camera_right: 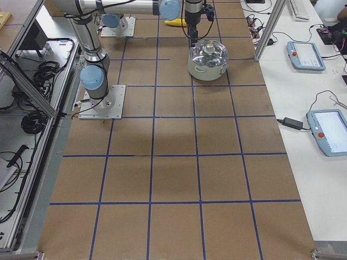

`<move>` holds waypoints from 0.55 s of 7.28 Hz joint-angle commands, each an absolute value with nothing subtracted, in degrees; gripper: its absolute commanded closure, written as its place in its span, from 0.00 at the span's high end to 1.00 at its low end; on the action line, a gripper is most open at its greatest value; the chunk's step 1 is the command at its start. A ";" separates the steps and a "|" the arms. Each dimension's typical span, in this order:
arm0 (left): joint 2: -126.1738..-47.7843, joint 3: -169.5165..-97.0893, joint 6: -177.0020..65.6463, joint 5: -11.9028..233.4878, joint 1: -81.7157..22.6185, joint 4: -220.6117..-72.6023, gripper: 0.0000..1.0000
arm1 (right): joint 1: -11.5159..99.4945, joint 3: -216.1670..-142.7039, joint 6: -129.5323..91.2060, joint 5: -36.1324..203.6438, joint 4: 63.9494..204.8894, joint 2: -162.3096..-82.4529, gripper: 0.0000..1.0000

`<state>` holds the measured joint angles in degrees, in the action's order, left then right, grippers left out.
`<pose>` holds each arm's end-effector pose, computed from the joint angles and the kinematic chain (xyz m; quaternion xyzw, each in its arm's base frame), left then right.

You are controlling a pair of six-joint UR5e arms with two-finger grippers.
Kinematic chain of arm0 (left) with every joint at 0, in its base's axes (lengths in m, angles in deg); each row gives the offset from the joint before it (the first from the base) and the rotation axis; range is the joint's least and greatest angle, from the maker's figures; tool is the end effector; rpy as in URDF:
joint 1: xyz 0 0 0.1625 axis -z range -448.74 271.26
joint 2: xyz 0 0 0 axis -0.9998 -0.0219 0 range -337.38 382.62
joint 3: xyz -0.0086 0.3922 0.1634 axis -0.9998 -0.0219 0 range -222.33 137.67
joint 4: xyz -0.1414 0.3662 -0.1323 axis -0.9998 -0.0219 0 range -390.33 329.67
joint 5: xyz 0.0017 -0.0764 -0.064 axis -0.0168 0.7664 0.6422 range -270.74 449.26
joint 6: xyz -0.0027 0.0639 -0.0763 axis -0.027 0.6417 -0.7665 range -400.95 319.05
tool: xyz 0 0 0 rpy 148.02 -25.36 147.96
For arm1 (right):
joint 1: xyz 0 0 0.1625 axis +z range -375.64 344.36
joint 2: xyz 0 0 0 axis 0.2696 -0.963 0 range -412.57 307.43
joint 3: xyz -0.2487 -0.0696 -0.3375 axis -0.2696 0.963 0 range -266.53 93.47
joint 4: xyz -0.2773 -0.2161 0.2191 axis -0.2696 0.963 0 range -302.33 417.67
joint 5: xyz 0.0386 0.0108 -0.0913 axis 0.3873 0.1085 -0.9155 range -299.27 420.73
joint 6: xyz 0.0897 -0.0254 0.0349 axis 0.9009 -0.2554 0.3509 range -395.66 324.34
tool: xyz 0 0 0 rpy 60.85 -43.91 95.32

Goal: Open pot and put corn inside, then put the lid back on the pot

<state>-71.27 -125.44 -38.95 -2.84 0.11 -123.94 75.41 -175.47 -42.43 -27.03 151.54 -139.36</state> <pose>-0.1193 -0.5215 0.5065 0.0075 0.9998 0.0058 0.0182 0.1467 -0.5158 0.4757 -0.0684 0.9974 -0.0159 0.0187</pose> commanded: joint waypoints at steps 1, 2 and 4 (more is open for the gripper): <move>-71.16 -125.56 -38.93 -2.85 0.11 -123.93 1.00 | 75.33 -176.08 -42.43 -30.47 151.19 -139.06 0.98; -71.08 -125.65 -38.93 -2.85 0.11 -123.84 1.00 | 75.41 -176.96 -41.47 -30.15 151.80 -139.23 0.98; -70.90 -126.09 -38.93 -2.76 0.11 -123.84 1.00 | 76.02 -174.44 -39.19 -29.62 153.28 -135.66 0.99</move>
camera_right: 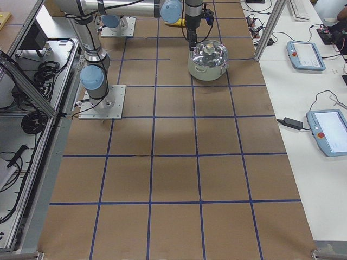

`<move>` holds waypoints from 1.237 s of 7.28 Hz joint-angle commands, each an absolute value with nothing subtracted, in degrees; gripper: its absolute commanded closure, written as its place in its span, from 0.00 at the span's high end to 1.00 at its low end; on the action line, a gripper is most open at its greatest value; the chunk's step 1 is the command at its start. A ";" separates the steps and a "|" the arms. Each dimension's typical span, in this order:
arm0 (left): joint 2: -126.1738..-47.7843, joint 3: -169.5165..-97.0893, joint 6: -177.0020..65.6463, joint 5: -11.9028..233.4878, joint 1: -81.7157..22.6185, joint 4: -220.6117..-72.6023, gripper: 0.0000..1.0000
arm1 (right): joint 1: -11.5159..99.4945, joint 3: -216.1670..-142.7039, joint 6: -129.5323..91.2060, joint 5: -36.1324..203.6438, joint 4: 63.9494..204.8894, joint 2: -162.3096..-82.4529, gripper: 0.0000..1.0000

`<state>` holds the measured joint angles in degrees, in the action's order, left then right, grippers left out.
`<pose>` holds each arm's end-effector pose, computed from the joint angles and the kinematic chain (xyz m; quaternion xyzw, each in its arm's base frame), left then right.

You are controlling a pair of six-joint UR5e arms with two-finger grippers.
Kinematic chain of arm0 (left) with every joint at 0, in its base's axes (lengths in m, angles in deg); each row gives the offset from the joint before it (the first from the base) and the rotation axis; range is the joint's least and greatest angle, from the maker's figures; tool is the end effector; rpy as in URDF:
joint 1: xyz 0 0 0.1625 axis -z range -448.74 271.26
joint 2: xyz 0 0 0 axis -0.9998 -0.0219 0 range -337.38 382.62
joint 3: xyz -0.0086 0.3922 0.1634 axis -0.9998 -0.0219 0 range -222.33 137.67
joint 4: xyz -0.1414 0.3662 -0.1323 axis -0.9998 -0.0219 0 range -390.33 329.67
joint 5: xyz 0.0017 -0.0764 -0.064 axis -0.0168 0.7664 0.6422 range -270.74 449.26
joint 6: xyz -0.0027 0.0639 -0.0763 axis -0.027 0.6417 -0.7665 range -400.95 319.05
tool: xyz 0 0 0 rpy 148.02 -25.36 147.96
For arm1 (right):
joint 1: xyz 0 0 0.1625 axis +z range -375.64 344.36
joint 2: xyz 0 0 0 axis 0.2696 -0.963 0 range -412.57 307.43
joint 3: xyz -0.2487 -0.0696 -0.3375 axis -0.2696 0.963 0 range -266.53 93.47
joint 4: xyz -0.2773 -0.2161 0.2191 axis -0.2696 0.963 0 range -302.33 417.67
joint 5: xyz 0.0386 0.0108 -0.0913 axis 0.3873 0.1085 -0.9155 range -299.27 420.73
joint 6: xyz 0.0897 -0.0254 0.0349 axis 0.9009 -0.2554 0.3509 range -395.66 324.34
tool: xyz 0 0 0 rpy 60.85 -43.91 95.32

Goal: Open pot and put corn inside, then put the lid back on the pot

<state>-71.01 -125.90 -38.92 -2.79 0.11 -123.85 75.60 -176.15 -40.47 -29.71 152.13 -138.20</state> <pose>-0.1194 -0.5195 0.5051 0.0078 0.9998 0.0067 0.0177 0.1438 -0.5212 0.4603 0.0527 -0.9986 0.0039 0.0040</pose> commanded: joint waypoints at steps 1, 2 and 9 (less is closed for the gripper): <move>-70.81 -126.09 -38.93 -2.76 0.11 -123.84 1.00 | 77.94 -169.37 -38.31 -29.70 153.65 -131.02 1.00; -70.64 -126.53 -38.93 -2.68 0.11 -123.84 1.00 | 81.09 -163.14 -38.13 -30.49 153.39 -125.40 0.99; -70.81 -126.27 -38.84 -2.67 0.11 -123.84 1.00 | 85.96 -155.96 -34.43 -29.62 155.84 -112.17 0.97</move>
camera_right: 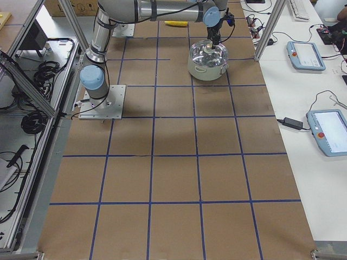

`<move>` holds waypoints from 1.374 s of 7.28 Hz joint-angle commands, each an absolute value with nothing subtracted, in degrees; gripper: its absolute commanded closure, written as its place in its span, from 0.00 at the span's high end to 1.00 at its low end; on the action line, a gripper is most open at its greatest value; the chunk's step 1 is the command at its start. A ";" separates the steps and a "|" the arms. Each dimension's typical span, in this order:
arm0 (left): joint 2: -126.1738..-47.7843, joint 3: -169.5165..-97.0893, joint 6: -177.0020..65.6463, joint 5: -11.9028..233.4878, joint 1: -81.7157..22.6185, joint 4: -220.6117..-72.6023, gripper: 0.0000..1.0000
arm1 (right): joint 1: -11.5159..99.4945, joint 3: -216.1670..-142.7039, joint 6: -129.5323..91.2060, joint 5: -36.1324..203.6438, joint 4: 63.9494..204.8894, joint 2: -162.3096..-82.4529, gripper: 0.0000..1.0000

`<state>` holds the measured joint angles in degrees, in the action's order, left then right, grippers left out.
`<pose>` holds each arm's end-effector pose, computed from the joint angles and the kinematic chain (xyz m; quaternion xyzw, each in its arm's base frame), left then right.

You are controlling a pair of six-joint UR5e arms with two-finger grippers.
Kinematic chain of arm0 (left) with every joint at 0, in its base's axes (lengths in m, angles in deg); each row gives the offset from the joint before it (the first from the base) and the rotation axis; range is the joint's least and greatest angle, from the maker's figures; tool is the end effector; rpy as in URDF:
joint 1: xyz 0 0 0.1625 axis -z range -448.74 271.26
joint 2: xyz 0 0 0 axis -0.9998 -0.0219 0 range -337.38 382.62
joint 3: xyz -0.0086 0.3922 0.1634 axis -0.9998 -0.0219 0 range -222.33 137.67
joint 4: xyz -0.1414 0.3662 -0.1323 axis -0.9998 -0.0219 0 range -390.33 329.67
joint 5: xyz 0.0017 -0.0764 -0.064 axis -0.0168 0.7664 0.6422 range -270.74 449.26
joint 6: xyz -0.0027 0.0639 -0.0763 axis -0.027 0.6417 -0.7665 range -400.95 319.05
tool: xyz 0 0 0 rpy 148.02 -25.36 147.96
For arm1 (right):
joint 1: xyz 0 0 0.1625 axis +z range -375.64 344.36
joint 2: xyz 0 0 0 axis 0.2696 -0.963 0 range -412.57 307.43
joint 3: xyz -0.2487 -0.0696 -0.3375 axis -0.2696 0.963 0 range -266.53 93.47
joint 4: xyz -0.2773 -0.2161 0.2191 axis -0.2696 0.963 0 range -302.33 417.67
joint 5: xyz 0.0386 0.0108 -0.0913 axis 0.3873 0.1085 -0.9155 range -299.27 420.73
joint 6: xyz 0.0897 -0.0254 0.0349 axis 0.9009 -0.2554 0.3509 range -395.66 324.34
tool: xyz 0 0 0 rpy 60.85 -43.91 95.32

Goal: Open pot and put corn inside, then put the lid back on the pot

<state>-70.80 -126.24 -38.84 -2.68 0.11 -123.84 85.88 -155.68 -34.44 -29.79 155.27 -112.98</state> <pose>-0.1197 -0.5178 0.5041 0.0085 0.9998 0.0078 0.0167 0.2686 -0.6548 0.3710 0.0898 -0.9959 -0.0095 0.0057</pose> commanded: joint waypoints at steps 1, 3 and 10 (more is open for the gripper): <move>-70.64 -126.70 -38.75 -2.67 0.11 -123.84 1.00 | 85.96 -155.53 -34.43 -29.70 155.85 -111.64 0.97; -70.81 -126.71 -38.49 -2.76 0.11 -123.41 1.00 | 85.96 -155.96 -34.43 -29.53 155.85 -111.55 0.93; -70.99 -126.62 -38.57 -2.67 0.11 -123.40 1.00 | 85.88 -154.82 -34.17 -29.62 154.71 -111.63 0.47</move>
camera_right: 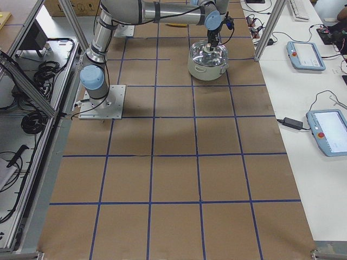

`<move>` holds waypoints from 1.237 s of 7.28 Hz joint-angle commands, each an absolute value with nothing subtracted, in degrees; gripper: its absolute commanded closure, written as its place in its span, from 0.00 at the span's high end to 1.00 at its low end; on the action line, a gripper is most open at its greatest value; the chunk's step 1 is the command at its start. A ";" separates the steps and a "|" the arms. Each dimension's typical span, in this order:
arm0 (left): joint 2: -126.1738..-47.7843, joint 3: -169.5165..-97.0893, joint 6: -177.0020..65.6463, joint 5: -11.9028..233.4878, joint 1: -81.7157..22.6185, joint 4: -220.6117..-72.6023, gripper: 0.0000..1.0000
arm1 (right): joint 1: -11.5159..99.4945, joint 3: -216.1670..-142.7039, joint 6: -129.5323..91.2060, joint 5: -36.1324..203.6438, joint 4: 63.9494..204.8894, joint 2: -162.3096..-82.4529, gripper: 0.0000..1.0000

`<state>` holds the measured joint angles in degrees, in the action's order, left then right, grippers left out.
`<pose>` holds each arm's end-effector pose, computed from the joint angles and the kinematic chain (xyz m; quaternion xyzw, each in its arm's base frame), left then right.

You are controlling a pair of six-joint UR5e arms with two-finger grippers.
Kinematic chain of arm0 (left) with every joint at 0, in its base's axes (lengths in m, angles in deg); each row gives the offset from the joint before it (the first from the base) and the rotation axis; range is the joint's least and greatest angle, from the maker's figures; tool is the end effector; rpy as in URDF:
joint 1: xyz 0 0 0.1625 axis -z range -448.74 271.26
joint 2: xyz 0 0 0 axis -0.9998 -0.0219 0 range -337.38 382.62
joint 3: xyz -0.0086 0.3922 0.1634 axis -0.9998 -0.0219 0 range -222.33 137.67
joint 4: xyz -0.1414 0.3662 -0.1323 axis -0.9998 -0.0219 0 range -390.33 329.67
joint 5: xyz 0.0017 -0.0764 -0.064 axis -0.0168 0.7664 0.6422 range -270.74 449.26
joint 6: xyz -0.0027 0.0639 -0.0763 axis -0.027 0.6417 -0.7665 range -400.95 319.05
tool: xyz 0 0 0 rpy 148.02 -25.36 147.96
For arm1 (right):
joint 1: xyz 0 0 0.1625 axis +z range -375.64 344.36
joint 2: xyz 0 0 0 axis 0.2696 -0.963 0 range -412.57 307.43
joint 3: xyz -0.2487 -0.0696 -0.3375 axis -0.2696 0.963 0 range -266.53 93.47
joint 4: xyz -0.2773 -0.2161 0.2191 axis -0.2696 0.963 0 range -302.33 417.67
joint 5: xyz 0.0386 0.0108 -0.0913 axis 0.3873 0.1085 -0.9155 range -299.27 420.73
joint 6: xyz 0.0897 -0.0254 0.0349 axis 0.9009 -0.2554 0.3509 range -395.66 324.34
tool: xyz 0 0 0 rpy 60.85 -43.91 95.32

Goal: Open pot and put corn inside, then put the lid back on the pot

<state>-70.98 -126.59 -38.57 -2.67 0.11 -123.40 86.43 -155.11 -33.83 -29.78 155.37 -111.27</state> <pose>-0.1196 -0.5191 0.5002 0.0108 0.9998 0.0086 0.0166 0.2765 -0.6599 0.3551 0.0893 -0.9958 -0.0184 0.0068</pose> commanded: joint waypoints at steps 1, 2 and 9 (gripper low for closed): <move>-70.99 -126.62 -38.49 -2.67 0.11 -123.40 1.00 | 84.83 -155.17 -34.69 -27.88 153.49 -113.38 0.47; -71.08 -126.53 -38.49 -2.67 0.11 -123.40 1.00 | 83.69 -155.69 -34.87 -27.43 150.52 -116.61 0.46; -70.72 -140.03 -28.05 -2.15 -7.84 -116.92 1.00 | 71.55 -171.59 -50.16 -28.47 143.59 -137.83 0.40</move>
<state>-69.86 -136.46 -32.30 -2.64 -3.54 -119.18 72.44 -168.13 -48.95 -27.92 139.46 -136.65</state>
